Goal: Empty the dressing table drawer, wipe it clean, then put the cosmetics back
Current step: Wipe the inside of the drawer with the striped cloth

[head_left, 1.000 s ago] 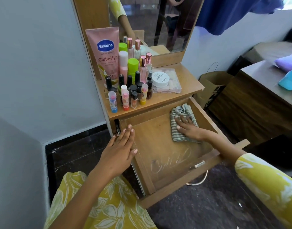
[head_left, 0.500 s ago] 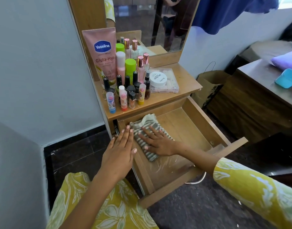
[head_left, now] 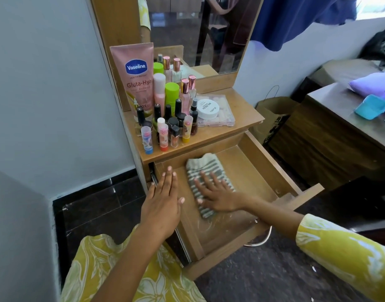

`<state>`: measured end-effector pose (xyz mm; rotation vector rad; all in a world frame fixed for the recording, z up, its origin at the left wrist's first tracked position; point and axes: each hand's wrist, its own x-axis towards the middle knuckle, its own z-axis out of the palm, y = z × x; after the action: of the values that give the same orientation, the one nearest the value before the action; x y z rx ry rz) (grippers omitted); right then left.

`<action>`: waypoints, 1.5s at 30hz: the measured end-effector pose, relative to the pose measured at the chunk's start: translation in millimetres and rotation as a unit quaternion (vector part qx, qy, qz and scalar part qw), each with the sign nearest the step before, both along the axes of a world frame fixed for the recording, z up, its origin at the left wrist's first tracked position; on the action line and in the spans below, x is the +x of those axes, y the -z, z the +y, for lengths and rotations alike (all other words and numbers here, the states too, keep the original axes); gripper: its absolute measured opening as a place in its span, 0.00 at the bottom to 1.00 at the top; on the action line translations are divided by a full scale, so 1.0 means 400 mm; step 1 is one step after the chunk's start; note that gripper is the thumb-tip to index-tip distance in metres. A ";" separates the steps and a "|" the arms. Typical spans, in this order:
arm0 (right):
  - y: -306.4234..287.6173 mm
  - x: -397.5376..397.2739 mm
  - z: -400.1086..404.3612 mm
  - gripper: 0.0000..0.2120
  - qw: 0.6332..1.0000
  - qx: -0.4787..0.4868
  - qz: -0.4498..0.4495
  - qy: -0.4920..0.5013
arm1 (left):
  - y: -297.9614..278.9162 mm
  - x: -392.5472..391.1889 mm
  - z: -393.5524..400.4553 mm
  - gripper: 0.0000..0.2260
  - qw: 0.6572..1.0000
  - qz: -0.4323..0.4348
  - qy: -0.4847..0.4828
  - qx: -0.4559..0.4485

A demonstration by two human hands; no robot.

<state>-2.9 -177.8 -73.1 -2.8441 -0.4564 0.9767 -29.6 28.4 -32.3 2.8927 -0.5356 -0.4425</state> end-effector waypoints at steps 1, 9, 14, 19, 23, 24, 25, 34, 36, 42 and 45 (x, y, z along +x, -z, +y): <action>0.001 0.002 0.010 0.31 1.000 0.007 0.001 -0.020 | 0.001 -0.002 0.000 0.28 1.000 -0.001 -0.003 -0.003; 0.007 0.093 -0.120 0.35 0.996 -0.045 -0.041 0.070 | 0.007 -0.016 0.002 0.27 1.000 -0.020 -0.003 0.000; -0.018 0.093 -0.185 0.36 0.988 -0.017 -0.015 0.152 | 0.007 -0.016 0.003 0.27 1.000 -0.015 -0.002 -0.003; -0.031 0.020 -0.140 0.37 0.999 0.007 0.021 0.047 | 0.010 -0.014 0.007 0.27 1.000 -0.015 -0.001 -0.014; -0.061 0.004 -0.137 0.38 0.993 0.055 -0.054 0.086 | 0.012 -0.011 0.010 0.27 1.000 -0.016 0.000 -0.019; -0.061 0.010 -0.133 0.39 0.992 0.053 -0.062 0.096 | 0.013 -0.009 0.009 0.27 1.000 -0.014 0.000 -0.020; -0.058 0.016 -0.125 0.40 0.992 0.050 -0.053 0.107 | 0.013 -0.009 0.008 0.27 1.000 -0.013 -0.001 -0.020; 0.010 0.097 -0.125 0.46 0.974 -0.030 -0.070 0.215 | 0.006 -0.016 -0.001 0.27 1.000 -0.026 -0.010 0.001; 0.012 0.104 -0.138 0.50 0.973 -0.033 -0.078 0.212 | 0.004 -0.016 -0.003 0.27 1.000 -0.027 -0.010 0.009; -0.038 0.080 -0.154 0.55 0.974 -0.099 -0.106 0.173 | -0.002 -0.017 -0.006 0.27 0.999 -0.024 -0.009 0.030; -0.064 0.037 -0.149 0.58 0.977 -0.136 -0.050 0.160 | -0.004 -0.017 -0.007 0.27 0.999 -0.022 -0.008 0.033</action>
<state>11.9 -237.2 -47.4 -3.0788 0.1408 0.8965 -36.3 25.6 -30.8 2.9738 -0.5121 -0.4021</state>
